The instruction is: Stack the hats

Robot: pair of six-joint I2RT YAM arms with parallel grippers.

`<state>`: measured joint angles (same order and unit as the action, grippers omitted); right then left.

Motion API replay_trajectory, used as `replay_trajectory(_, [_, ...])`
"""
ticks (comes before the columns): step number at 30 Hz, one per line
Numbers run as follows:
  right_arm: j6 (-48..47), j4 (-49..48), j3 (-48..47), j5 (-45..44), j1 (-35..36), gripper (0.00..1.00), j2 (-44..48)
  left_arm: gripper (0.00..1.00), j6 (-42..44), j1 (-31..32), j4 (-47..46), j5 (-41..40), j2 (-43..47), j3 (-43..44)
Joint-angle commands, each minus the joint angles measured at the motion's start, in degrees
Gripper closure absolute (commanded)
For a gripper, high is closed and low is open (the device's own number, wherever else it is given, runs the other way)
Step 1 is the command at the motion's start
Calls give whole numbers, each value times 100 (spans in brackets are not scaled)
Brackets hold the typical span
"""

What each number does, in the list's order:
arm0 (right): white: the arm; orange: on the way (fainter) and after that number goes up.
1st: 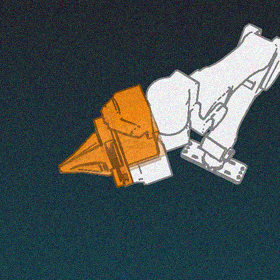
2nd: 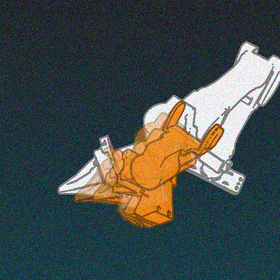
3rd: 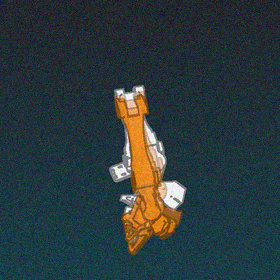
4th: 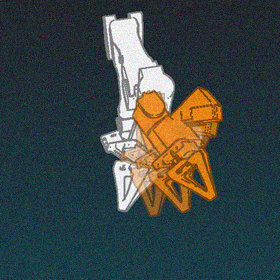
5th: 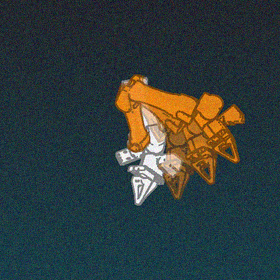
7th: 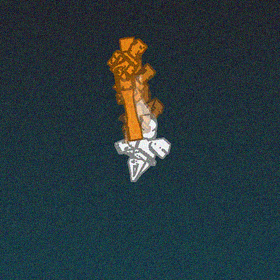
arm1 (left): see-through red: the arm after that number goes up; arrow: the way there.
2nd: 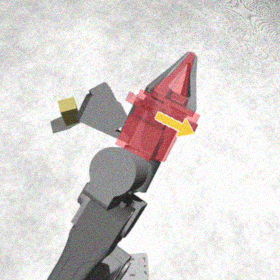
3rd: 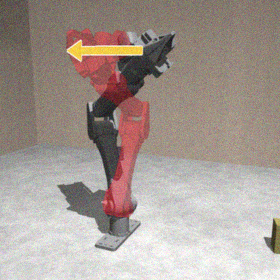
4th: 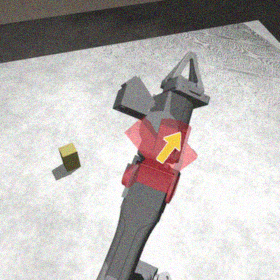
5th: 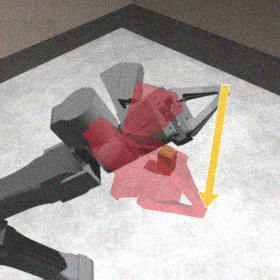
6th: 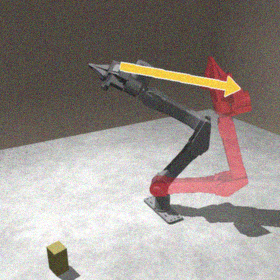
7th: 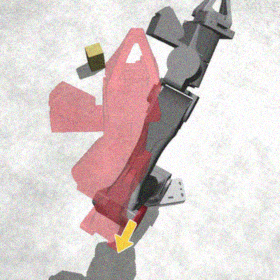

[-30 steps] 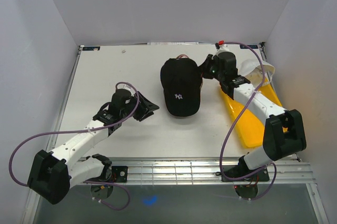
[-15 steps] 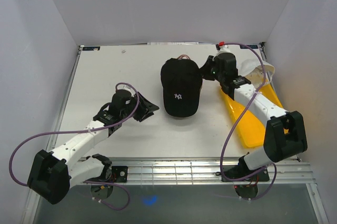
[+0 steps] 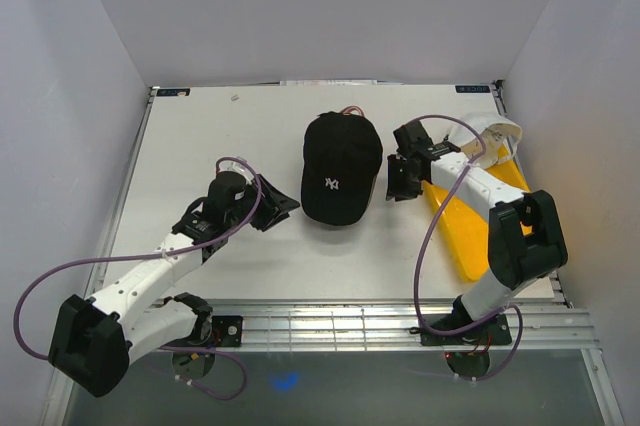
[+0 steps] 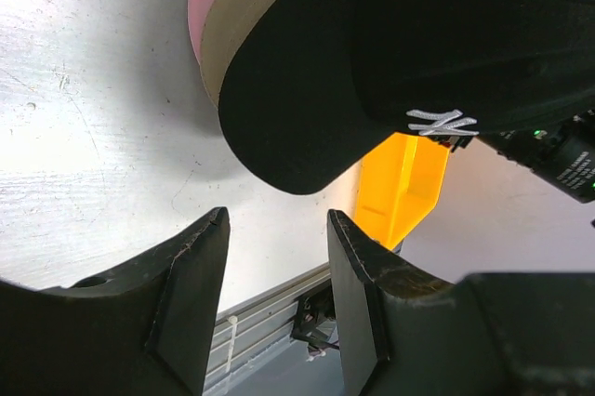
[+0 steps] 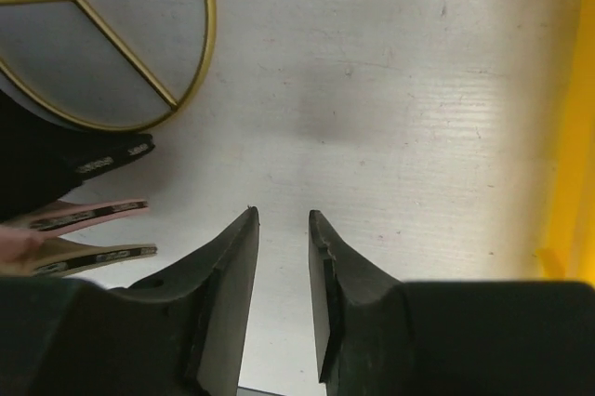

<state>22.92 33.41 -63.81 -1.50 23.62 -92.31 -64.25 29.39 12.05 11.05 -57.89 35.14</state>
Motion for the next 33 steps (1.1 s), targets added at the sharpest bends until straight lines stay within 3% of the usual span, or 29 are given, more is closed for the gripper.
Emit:
replay_trajectory(1, [-94, 376, -579, -175, 3, 65, 240, 43, 140, 14, 51, -85, 181, 195])
replay_trajectory(12, [-86, 1483, -1458, -851, -304, 47, 899, 43, 246, 14, 86, -15, 199, 406])
replay_trajectory(18, [63, 2010, -2486, -747, -1270, 40, 690, 43, 290, 14, 34, 90, 146, 564])
replay_trajectory(22, [476, 1977, -2768, -475, -1955, 39, 416, 43, 307, 14, 42, 152, 120, 679])
replay_trajectory(33, [1355, 1529, -2689, 316, -2748, 34, 38, 42, 466, 14, 341, 108, 313, 916])
